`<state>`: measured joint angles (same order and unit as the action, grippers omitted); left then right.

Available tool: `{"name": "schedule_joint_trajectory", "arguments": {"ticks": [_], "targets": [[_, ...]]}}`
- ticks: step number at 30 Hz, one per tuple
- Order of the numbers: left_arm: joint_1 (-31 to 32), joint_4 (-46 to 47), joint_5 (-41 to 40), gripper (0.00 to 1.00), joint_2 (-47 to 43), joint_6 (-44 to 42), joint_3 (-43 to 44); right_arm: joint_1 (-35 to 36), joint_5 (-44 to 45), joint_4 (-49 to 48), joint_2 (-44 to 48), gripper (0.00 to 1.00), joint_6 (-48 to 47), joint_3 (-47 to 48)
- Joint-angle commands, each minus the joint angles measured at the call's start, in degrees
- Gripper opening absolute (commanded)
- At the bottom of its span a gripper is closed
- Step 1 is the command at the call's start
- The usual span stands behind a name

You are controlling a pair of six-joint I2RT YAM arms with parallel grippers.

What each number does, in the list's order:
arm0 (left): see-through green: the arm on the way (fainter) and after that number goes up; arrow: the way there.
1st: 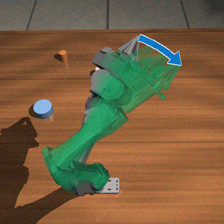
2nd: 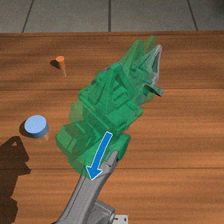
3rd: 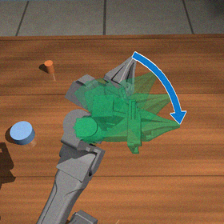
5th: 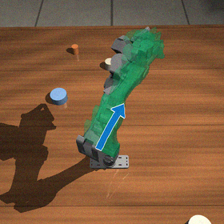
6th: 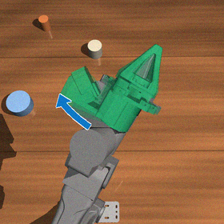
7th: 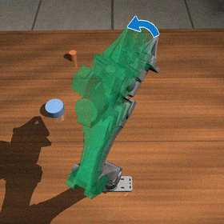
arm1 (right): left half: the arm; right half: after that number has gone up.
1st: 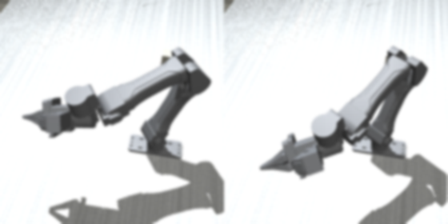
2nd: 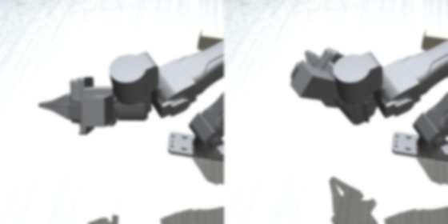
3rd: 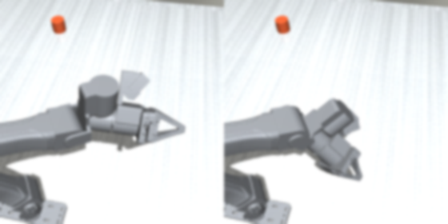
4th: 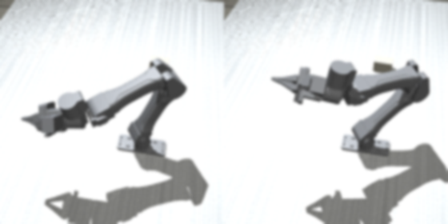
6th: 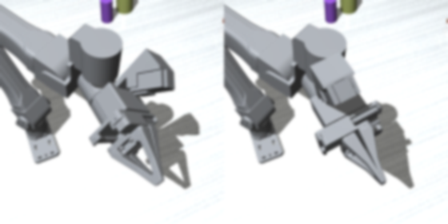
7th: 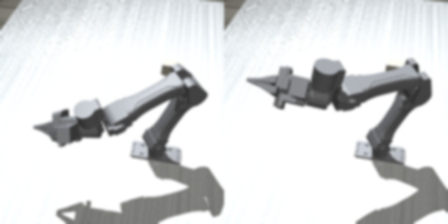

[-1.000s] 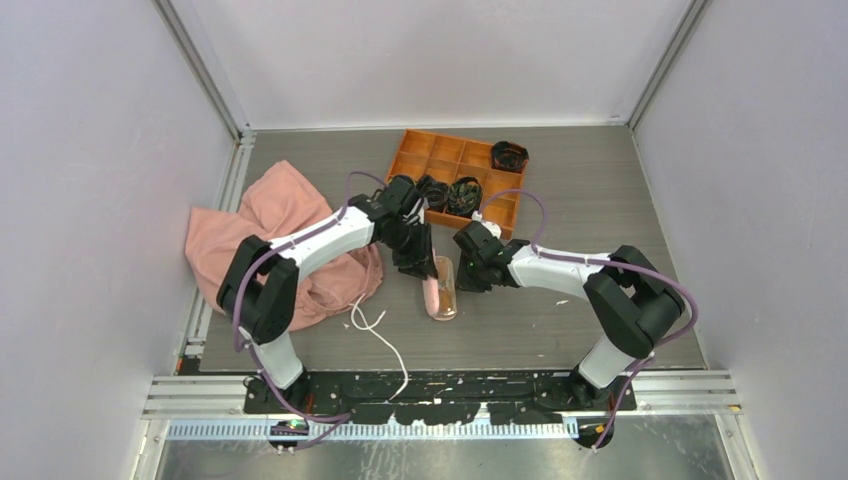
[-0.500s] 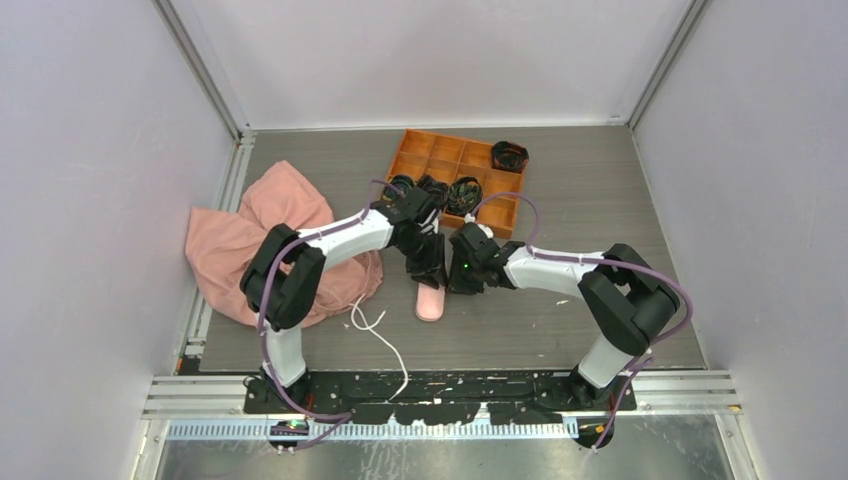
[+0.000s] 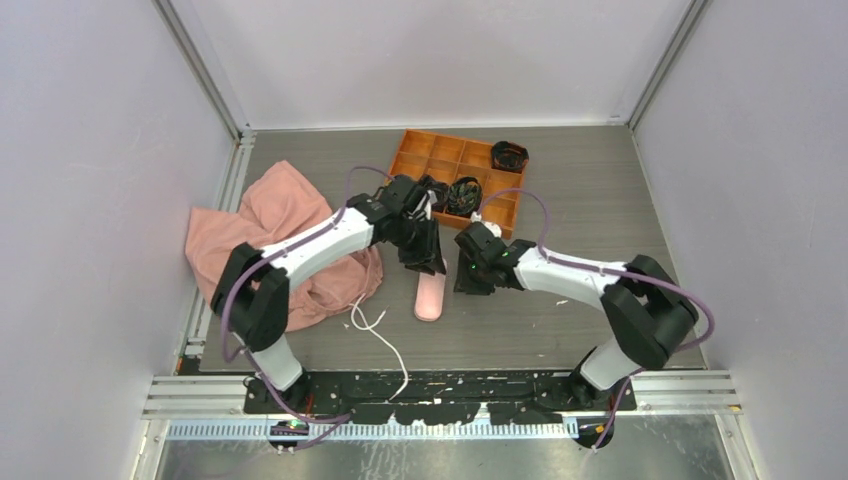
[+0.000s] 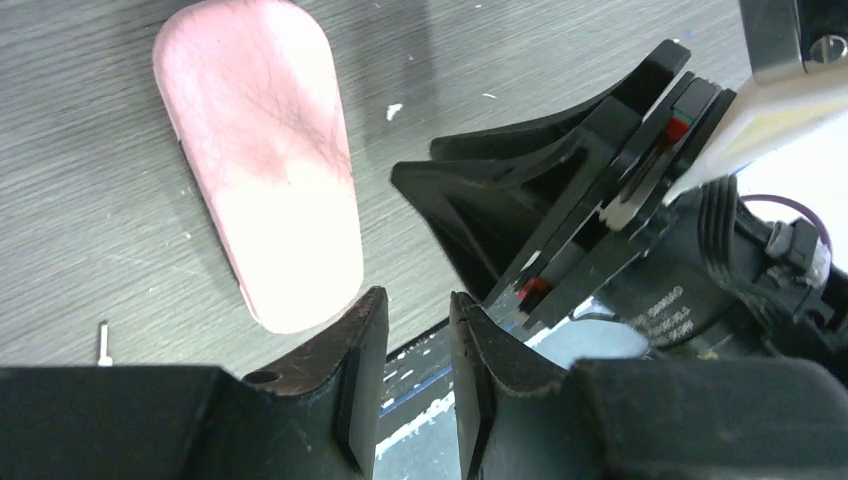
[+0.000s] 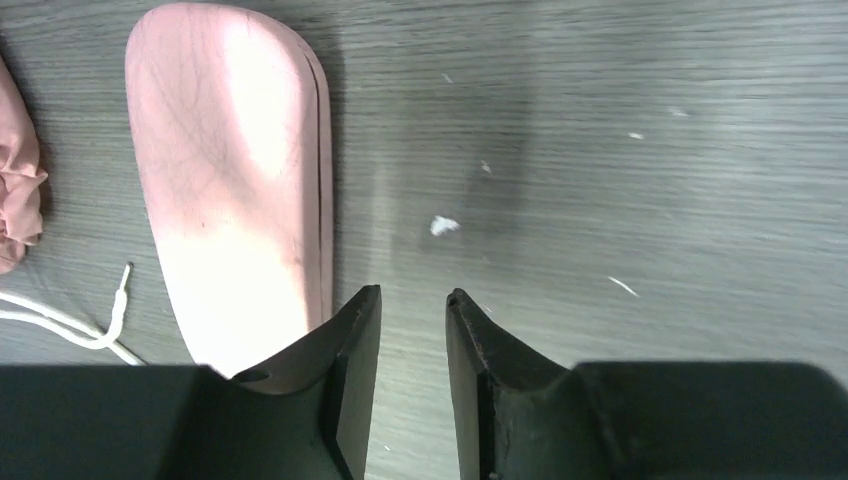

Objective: Organize the sunglasses
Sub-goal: Close the sunglasses case at the center of the board, then reset both arms

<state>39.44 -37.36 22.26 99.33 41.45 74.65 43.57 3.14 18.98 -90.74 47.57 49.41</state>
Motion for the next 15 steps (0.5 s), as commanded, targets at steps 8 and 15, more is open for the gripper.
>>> {"name": "schedule_joint_trajectory", "arguments": {"ticks": [8, 15], "targets": [[-0.7, -10.8, -19.9, 0.38, -27.5, -6.7, 0.0, -2.5, 33.6, 30.4, 27.2, 0.97, -6.9, 13.7], [-0.9, -14.6, -36.5, 0.41, -42.4, -6.9, -0.5, -2.7, 56.9, 41.1, 36.9, 1.00, -6.1, 24.4]]}}
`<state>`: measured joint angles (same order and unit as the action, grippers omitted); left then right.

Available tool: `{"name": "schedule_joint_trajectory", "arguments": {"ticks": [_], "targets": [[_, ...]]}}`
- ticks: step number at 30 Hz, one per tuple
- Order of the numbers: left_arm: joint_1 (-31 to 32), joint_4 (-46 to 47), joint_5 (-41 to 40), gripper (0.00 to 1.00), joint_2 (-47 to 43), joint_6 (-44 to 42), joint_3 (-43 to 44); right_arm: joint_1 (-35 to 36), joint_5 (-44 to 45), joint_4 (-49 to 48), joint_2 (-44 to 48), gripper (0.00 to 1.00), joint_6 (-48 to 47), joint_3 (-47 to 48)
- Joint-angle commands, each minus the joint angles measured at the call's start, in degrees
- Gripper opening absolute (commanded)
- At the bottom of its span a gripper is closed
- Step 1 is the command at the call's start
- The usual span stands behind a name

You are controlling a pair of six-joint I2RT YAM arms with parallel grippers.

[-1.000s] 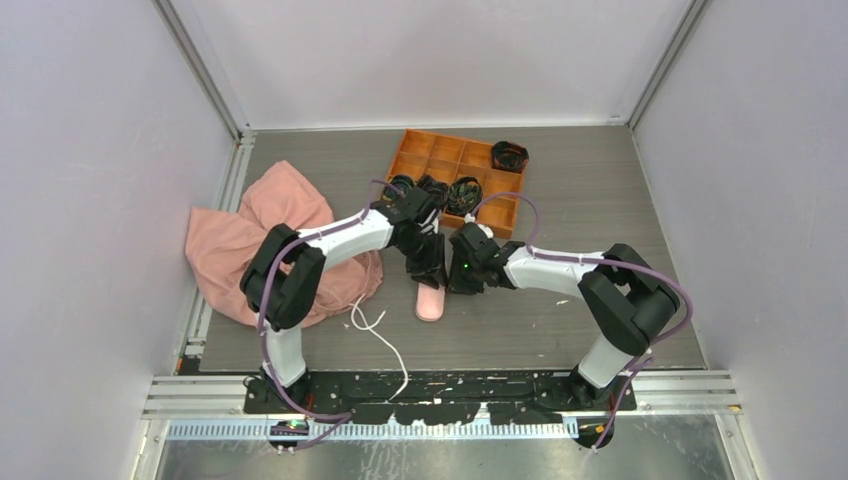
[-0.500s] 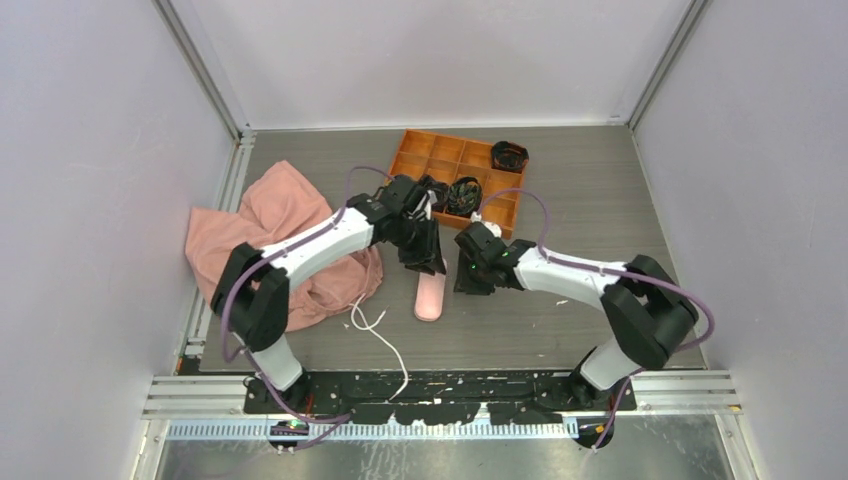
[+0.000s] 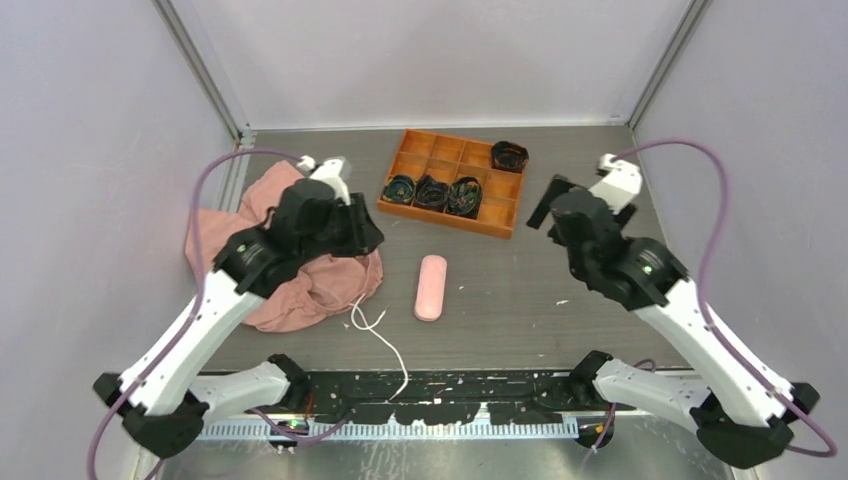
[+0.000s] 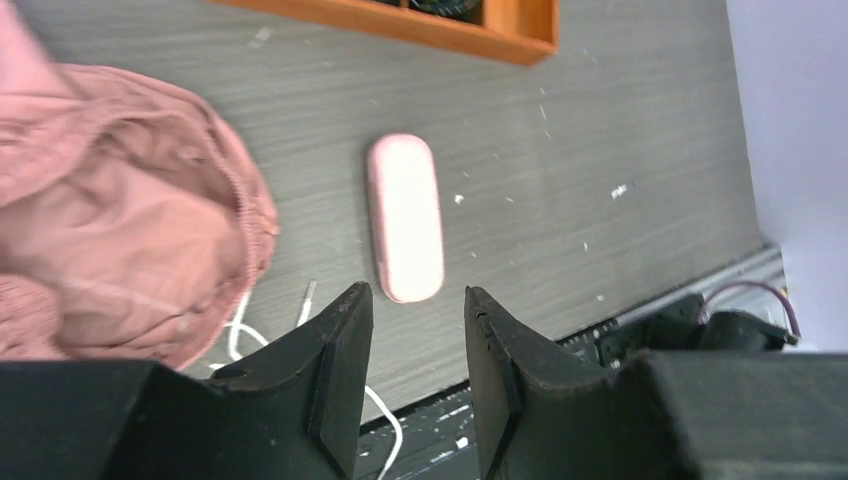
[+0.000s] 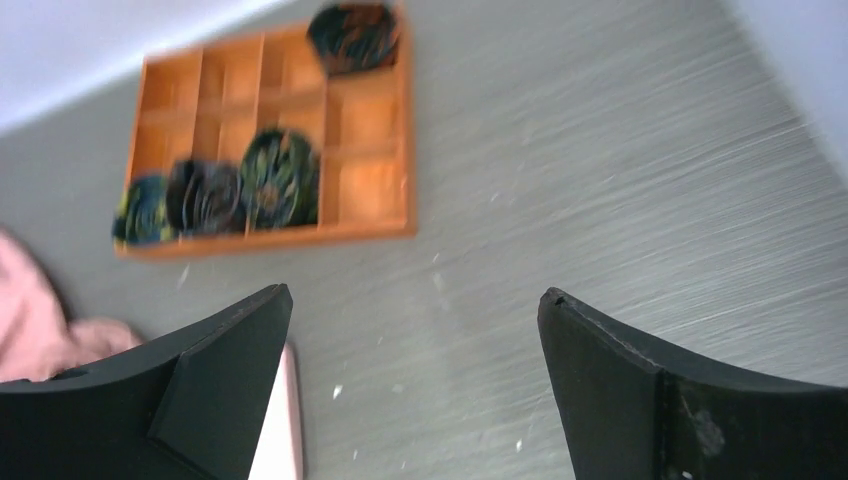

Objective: Organize the sunglasses
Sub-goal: Reset both arms

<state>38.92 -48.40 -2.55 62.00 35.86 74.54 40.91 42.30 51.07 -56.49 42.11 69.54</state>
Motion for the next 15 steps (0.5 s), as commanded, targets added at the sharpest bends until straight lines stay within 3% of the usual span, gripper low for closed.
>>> {"name": "schedule_joint_trajectory", "arguments": {"ticks": [1, 4, 8, 15], "targets": [[-0.3, -3.2, -13.1, 0.41, -8.0, -0.9, -1.1, -0.1, 20.3, 10.1, 3.7, 1.00, 1.0, 4.9], [-0.3, -1.2, -19.4, 0.41, -15.1, 1.3, -5.7, -0.1, 22.6, 9.6, 7.8, 1.00, 2.6, 2.9], [-0.3, -0.3, -28.8, 0.42, -24.4, 6.2, -12.7, -0.1, 14.6, 2.2, 12.8, 1.00, -0.6, -2.4], [-0.3, -1.0, -32.3, 0.45, -35.2, 6.8, -18.2, -0.1, 14.5, 1.2, 11.5, 1.00, -0.3, -2.5]]}}
